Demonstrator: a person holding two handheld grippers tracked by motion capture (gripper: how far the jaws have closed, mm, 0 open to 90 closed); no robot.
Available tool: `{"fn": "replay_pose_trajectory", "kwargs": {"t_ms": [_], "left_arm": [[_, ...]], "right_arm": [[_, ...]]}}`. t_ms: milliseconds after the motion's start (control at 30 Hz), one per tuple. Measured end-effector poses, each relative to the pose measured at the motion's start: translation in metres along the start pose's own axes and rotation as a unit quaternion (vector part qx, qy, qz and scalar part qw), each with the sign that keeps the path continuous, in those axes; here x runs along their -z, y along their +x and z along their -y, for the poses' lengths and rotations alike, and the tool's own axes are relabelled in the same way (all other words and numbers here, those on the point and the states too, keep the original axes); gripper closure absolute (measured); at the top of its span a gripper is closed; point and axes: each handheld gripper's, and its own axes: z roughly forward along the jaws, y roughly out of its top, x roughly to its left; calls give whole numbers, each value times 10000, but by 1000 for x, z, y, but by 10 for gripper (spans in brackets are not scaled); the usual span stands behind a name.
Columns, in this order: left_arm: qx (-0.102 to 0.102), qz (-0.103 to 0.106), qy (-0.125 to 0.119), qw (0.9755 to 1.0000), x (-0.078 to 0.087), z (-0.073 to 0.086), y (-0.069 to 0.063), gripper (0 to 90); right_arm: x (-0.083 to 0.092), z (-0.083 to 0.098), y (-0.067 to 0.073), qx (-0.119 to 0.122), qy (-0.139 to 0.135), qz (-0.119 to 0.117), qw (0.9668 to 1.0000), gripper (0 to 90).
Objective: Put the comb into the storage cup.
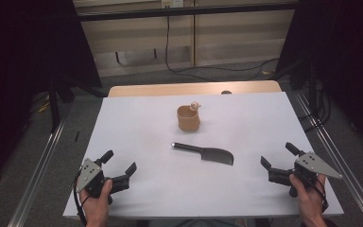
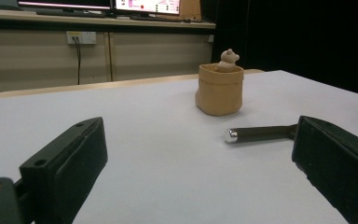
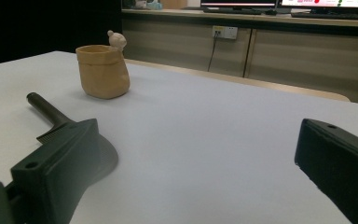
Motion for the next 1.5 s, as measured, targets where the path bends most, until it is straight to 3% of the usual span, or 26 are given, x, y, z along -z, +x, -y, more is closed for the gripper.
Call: {"fn": "replay_pose_trajectory", "kwargs": {"t_ms": [500, 967, 1133, 1300, 1500], "left_arm": [[13, -24, 23, 10000, -2, 0, -1, 34], [-83, 57, -5, 9999, 2, -1, -5, 34], [-18, 79, 10, 10000, 0, 0, -4, 34], [-85, 34, 69, 9999, -2, 2, -4, 34], [-163, 141, 120, 9997, -7, 2, -8, 34]], "right_arm": [[0, 1, 1, -84, -53, -54, 9999, 0], [-9, -7, 10, 50, -80, -77, 9999, 0], [-14, -9, 12, 38, -66, -204, 9998, 0], [-22, -11, 18, 52, -70, -368, 9993, 1], [-39, -18, 26, 25, -140, -530, 9985, 15]]}}
